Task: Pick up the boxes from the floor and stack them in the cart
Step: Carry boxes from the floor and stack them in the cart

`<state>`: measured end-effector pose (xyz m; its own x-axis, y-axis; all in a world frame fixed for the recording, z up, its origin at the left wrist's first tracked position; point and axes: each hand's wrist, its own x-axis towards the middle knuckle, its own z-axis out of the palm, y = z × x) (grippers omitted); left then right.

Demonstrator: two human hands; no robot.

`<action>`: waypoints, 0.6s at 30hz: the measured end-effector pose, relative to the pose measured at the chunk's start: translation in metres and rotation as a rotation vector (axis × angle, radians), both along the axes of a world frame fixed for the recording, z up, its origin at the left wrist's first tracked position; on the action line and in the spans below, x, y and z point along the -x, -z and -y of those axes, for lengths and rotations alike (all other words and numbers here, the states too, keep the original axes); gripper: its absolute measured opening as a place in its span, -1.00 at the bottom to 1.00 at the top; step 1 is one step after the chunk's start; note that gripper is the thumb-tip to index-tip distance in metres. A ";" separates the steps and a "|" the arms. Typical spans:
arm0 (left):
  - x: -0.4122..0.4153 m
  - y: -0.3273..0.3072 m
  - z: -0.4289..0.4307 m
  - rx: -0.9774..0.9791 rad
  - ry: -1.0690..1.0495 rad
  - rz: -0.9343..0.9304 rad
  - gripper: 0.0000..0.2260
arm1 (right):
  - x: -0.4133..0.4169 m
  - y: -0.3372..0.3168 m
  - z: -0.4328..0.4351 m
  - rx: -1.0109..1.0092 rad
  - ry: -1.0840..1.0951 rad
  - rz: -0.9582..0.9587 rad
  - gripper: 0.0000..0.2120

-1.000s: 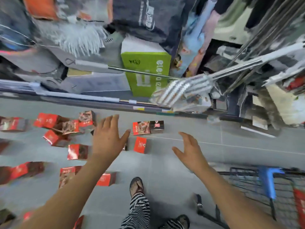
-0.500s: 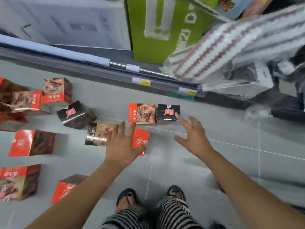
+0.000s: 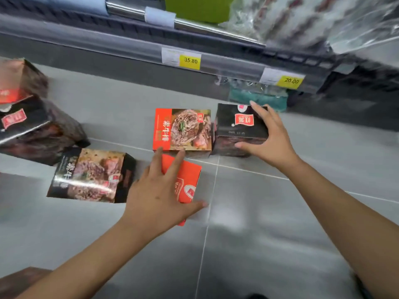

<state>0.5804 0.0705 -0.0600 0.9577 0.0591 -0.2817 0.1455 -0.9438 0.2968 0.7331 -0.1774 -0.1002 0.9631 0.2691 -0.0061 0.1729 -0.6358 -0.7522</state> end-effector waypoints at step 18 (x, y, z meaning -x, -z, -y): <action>-0.002 -0.014 0.013 0.046 -0.145 -0.119 -0.18 | 0.051 0.036 -0.004 -0.117 0.145 0.103 -0.16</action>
